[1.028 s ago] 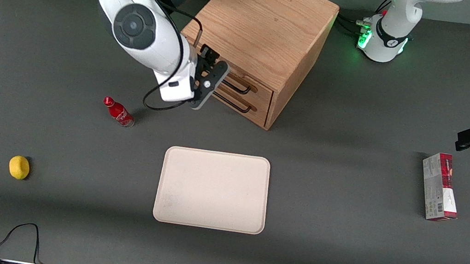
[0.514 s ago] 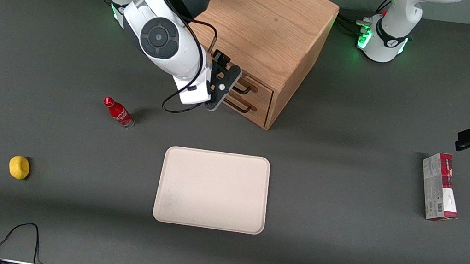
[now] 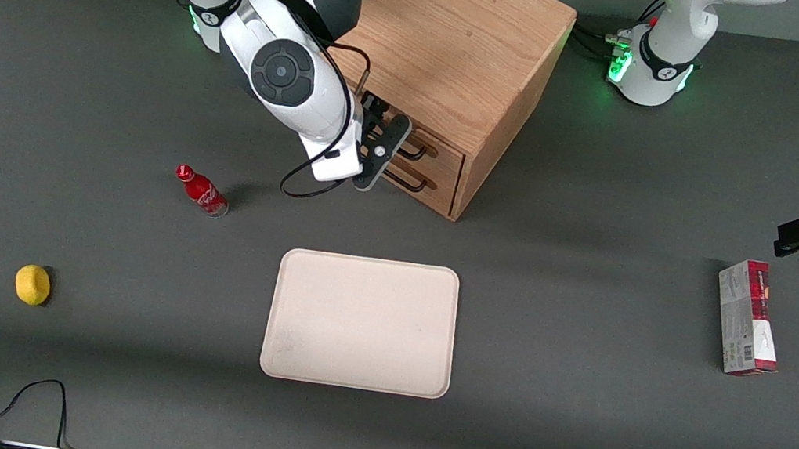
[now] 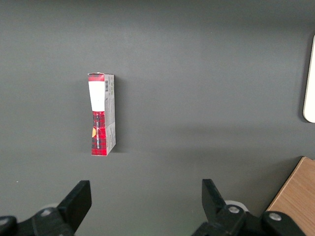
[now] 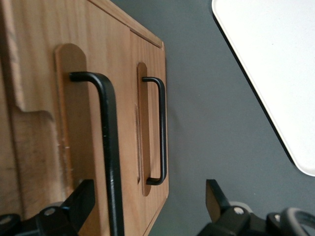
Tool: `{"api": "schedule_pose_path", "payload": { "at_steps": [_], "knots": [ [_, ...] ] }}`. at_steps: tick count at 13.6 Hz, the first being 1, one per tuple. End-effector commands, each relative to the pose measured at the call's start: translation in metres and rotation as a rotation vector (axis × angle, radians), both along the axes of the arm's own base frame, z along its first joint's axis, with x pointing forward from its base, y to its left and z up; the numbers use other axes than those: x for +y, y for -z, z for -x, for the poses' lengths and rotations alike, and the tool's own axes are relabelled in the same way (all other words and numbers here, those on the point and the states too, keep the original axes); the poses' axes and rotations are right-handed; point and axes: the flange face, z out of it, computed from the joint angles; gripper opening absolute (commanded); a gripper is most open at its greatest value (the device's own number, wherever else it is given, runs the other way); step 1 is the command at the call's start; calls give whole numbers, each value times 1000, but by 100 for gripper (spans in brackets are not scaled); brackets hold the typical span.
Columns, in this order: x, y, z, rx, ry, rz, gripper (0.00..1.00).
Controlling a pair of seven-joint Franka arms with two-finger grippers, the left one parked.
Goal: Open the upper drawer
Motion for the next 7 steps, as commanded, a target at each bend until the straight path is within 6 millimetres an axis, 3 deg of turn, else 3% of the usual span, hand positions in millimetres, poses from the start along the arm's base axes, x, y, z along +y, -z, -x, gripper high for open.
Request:
{"api": "schedule_pose_path", "payload": {
  "at_steps": [1,7],
  "knots": [
    [0,14,2,-39,-32,3,100],
    [3,21,1,-63,-52,13,100]
  ]
}}
